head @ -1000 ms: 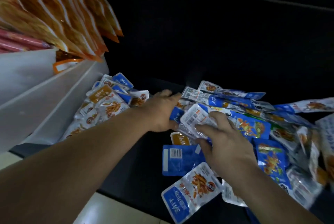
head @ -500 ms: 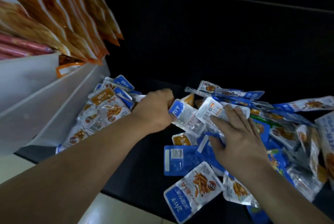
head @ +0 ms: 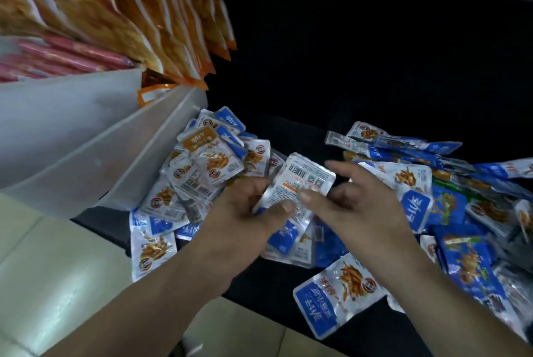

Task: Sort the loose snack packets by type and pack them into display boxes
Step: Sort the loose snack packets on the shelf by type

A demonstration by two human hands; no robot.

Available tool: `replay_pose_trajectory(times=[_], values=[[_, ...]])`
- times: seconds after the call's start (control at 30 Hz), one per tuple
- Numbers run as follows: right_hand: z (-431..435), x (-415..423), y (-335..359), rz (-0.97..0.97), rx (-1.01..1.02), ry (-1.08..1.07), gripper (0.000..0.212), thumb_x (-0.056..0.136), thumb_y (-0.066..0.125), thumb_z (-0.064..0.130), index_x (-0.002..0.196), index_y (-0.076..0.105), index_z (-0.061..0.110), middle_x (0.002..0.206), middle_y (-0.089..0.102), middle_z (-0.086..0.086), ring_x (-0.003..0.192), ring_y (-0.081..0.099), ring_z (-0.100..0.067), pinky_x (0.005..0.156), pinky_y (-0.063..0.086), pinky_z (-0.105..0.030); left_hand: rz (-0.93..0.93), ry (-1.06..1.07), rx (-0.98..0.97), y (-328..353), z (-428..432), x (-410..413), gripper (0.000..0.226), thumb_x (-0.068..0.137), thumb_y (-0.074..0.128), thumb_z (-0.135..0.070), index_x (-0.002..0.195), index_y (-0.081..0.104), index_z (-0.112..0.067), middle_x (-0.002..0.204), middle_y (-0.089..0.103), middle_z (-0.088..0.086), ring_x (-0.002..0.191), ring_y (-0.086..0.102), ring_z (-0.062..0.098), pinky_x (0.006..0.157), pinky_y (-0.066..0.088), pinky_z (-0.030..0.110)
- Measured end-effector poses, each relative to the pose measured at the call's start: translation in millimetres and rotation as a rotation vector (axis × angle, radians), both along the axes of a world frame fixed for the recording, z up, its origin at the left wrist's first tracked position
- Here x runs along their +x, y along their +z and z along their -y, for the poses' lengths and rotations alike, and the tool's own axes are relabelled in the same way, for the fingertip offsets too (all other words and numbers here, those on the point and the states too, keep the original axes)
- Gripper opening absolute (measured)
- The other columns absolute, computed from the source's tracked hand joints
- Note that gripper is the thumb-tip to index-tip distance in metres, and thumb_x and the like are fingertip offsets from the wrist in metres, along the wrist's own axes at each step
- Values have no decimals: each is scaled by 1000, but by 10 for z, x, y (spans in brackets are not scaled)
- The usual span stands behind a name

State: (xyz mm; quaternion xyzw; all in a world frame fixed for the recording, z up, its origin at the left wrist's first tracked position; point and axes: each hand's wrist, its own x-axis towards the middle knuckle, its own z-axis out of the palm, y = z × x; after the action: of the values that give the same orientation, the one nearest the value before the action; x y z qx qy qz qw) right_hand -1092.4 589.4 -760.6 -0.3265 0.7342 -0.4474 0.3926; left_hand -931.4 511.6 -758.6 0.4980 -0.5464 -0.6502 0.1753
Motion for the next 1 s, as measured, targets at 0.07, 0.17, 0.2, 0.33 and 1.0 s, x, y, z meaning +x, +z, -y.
replay_pose_trajectory(times=[0.07,0.17,0.2,0.33,1.0], values=[[-53,-62,-111,-346,127,125,55,90,66,56,141,49,44,115,69,16,107,63,2,84,55,-25,49,129,-79,-57,121,70,26,93,76,-24,118,70,-28,105,79,-11,98,76,9,91,61,42],[-55,-142,-262,-814,406,527,72,97,61,50,158,24,43,163,29,18,153,16,-7,121,28,-35,96,233,-262,-45,430,164,18,93,76,-24,111,73,-28,99,79,-16,89,74,0,80,61,30],[-44,-151,-279,-840,465,593,77,98,61,47,160,17,42,167,18,19,156,3,-7,124,19,-35,138,216,-337,-55,550,206,17,95,74,-25,111,73,-29,97,78,-16,86,73,-3,74,58,25],[9,-155,-326,-866,448,621,82,96,66,42,161,16,38,160,29,16,154,10,-10,122,18,-31,552,88,-732,-137,810,413,43,89,76,-32,129,64,-27,128,66,-7,116,63,8,96,53,27],[233,71,17,-98,-40,-63,13,95,72,29,88,62,23,74,73,1,68,71,-18,59,61,-42,32,-89,-142,-350,-80,53,10,97,71,-21,105,73,-26,98,79,-8,91,74,7,79,59,26]])
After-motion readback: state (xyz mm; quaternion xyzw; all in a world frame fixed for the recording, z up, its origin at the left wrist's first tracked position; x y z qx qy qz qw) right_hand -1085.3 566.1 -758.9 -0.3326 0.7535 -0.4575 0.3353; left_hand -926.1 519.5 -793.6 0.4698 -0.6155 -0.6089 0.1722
